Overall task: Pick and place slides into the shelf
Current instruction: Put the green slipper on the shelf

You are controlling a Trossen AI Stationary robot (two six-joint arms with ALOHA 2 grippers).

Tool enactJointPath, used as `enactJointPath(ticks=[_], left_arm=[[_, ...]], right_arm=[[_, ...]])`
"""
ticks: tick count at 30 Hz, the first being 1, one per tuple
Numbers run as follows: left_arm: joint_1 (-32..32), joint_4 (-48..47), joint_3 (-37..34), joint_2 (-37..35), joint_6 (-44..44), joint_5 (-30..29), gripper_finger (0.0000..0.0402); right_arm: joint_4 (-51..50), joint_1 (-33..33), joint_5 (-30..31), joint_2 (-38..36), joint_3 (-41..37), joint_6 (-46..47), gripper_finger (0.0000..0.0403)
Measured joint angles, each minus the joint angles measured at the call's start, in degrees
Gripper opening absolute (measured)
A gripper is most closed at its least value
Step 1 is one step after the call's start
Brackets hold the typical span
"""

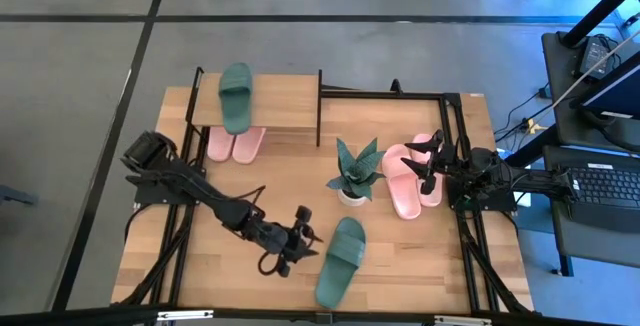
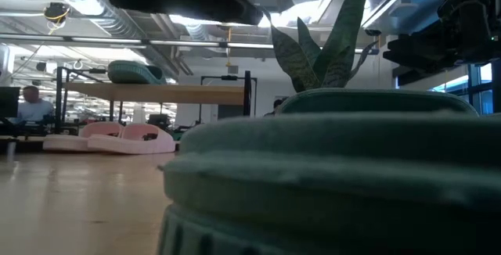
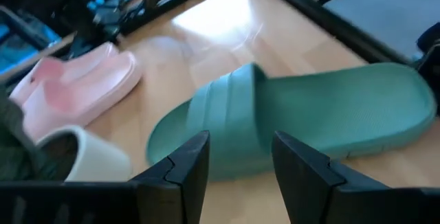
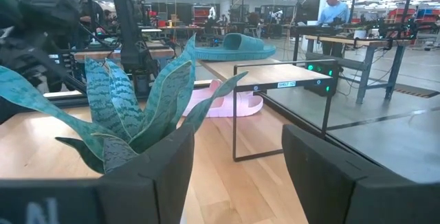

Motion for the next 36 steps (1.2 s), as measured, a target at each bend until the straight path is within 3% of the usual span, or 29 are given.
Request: enactJointPath(ticks=[11, 26, 36], left_arm=[[-0.35, 2.54, 4.81, 8.57, -2.31, -2.26, 0.015], [-0.35, -6.95, 14.7, 15.39, -2.92, -3.58, 0.015], [-0.2, -13.93, 17.55, 16.97, -3.85, -9.5, 0.015]], right_arm=[[0.0, 0.01, 0.0, 0.0, 0.0, 0.0, 0.0221], [-0.02, 0.01, 0.0, 0.0, 0.0, -0.01, 0.0221], [-0.04, 0.01, -0.04, 0.06, 0.0, 1.33, 0.0221]])
